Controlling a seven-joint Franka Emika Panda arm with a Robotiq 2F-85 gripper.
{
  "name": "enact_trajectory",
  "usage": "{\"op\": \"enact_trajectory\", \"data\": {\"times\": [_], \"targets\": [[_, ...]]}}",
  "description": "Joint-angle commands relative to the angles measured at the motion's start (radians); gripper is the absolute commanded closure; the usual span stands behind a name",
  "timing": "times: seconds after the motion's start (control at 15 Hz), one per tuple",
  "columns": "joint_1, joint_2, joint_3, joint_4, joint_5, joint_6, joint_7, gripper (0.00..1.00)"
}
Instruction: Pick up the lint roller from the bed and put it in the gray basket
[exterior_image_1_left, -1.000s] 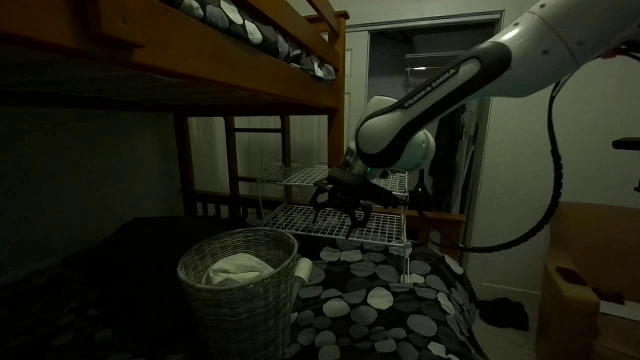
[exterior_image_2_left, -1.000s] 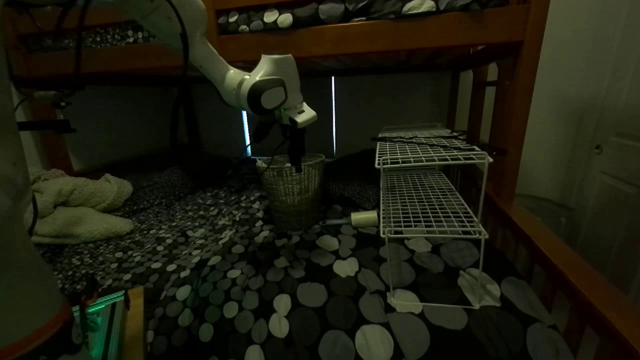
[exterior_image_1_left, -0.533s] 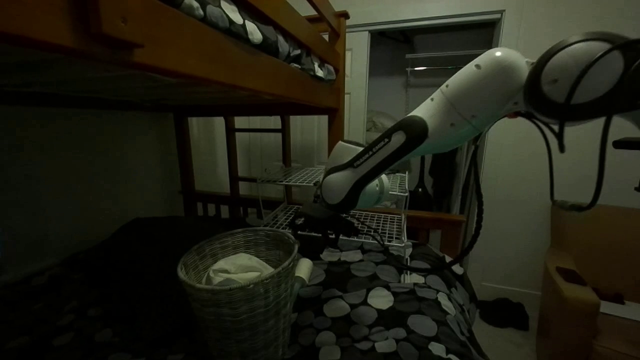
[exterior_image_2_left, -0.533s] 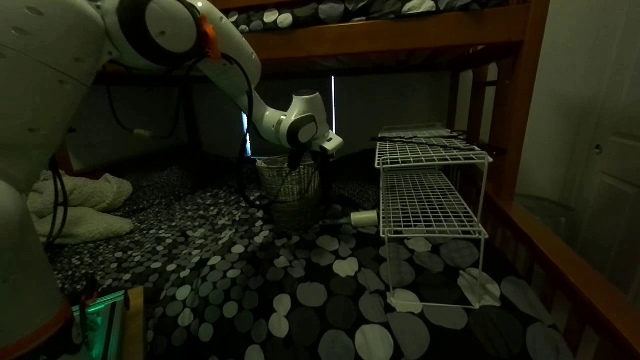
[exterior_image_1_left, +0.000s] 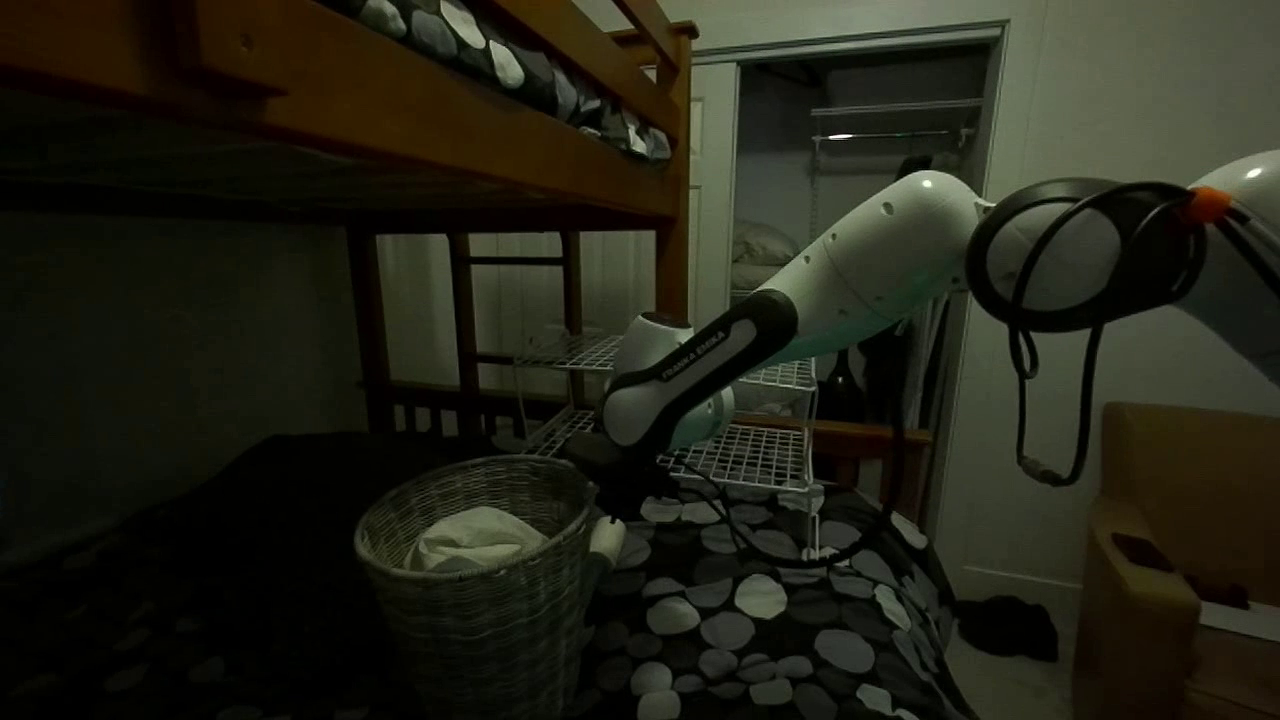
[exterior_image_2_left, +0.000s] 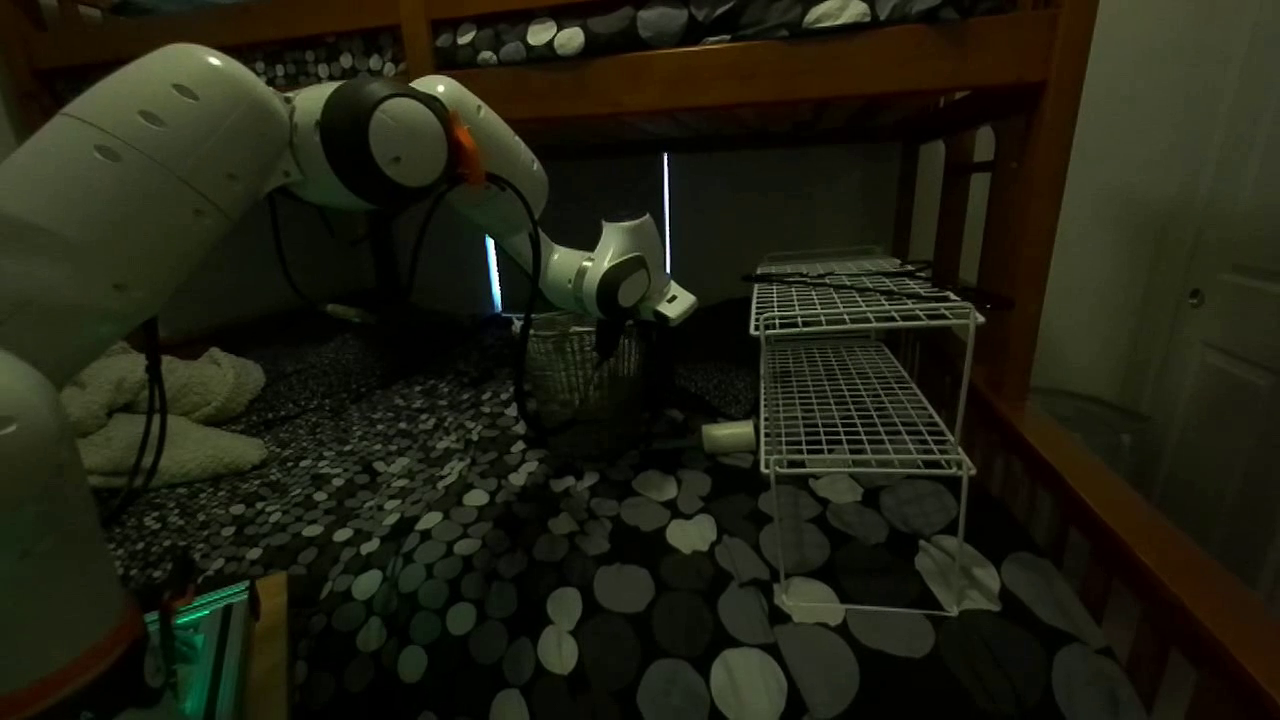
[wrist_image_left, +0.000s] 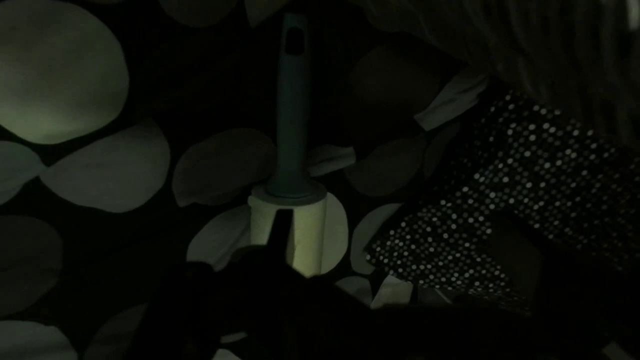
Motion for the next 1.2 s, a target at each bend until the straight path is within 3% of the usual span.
{"op": "enact_trajectory", "data": {"times": [0.0,0.13,0.33,0.67,0.87,1.13], "targets": [[0.038,0.031,-0.064,0.041,-0.008,-0.021,0.058,0.0],[0.046,0.086,-0.119,0.104,-0.017,-0.047,0.123,0.0],[0.024,0.193,-0.146,0.233,-0.014,-0.111,0.179,0.0],[-0.028,0.358,-0.083,0.488,0.002,-0.201,0.135,0.0],[-0.009,0.444,-0.092,0.621,0.002,-0.217,0.157,0.0],[0.019,0.522,-0.164,0.724,-0.031,-0.323,0.226,0.0]]}}
